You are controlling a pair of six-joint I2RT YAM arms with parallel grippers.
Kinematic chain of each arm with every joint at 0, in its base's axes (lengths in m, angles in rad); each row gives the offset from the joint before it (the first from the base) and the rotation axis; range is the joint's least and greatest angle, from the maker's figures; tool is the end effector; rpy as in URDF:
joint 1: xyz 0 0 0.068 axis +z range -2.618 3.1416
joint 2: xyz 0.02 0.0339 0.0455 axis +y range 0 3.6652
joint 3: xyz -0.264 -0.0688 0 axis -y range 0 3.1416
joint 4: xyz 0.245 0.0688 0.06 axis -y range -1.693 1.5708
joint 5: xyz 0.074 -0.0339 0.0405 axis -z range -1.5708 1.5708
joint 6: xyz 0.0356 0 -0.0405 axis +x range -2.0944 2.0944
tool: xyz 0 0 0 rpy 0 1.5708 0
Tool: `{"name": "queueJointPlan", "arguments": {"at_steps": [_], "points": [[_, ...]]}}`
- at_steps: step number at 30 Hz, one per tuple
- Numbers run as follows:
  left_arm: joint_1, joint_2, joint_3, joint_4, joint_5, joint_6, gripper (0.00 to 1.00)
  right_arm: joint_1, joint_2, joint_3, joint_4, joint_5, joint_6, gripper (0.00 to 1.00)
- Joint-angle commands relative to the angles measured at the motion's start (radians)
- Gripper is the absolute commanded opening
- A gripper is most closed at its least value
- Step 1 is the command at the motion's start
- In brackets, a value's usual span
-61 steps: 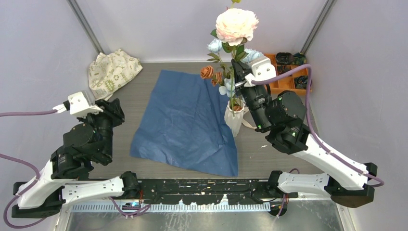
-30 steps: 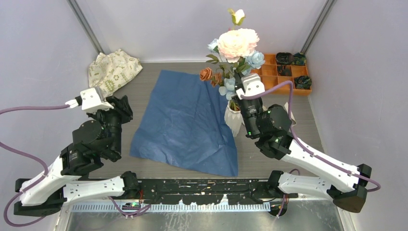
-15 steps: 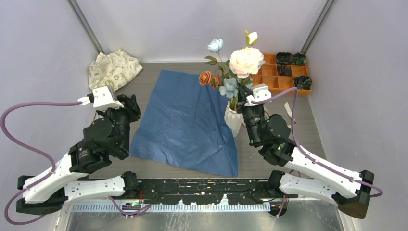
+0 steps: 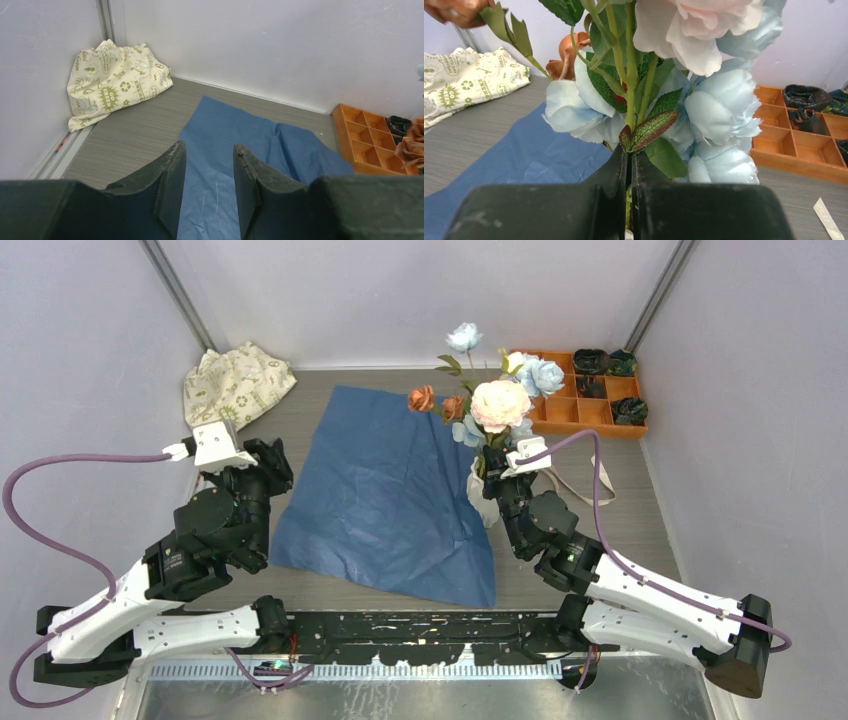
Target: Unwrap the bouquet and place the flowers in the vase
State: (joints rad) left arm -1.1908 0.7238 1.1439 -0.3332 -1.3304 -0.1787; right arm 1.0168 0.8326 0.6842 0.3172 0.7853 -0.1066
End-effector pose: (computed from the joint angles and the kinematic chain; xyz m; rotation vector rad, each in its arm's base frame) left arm 0.0705 -0.0834 0.4502 -0.3108 1.5195 -0.0970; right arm 0.1220 0.1494 0.3486 -0.1532 1.4465 0.1943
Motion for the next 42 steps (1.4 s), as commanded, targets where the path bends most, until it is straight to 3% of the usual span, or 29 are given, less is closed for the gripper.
{"name": "queueJointPlan", "arguments": {"at_steps": [1, 5, 9, 17, 26, 30, 34, 37, 42], "points": [[-0.001, -0.014, 0.001, 0.03, -0.001, -0.026, 0.41, -0.001, -0.033, -0.024, -0.005, 0.035, 0.084, 0.01], [-0.001, -0.016, 0.0, 0.029, 0.002, -0.032, 0.41, 0.0, -0.043, -0.036, -0.015, 0.056, 0.079, 0.05], [-0.001, -0.011, -0.003, 0.027, 0.003, -0.037, 0.41, 0.0, -0.03, -0.033, -0.023, 0.077, 0.058, 0.2], [0.0, -0.006, -0.003, 0.027, 0.005, -0.039, 0.41, -0.001, 0.01, -0.027, -0.025, 0.112, 0.036, 0.35], [-0.001, -0.006, -0.012, 0.033, 0.001, -0.038, 0.42, 0.0, 0.005, -0.005, -0.056, 0.117, 0.05, 0.46], [0.0, 0.001, -0.009, 0.032, 0.002, -0.037, 0.42, 0.0, -0.02, 0.022, -0.091, 0.105, 0.07, 0.63], [-0.001, 0.01, -0.006, 0.028, -0.003, -0.037, 0.43, 0.0, -0.059, 0.048, -0.136, 0.095, 0.096, 0.9], [0.0, 0.013, -0.007, 0.032, -0.003, -0.039, 0.44, 0.0, -0.086, 0.063, -0.165, 0.094, 0.103, 0.99], [0.0, 0.022, -0.001, 0.029, -0.008, -0.038, 0.44, 0.0, -0.124, 0.084, -0.21, 0.101, 0.104, 1.0]]}}
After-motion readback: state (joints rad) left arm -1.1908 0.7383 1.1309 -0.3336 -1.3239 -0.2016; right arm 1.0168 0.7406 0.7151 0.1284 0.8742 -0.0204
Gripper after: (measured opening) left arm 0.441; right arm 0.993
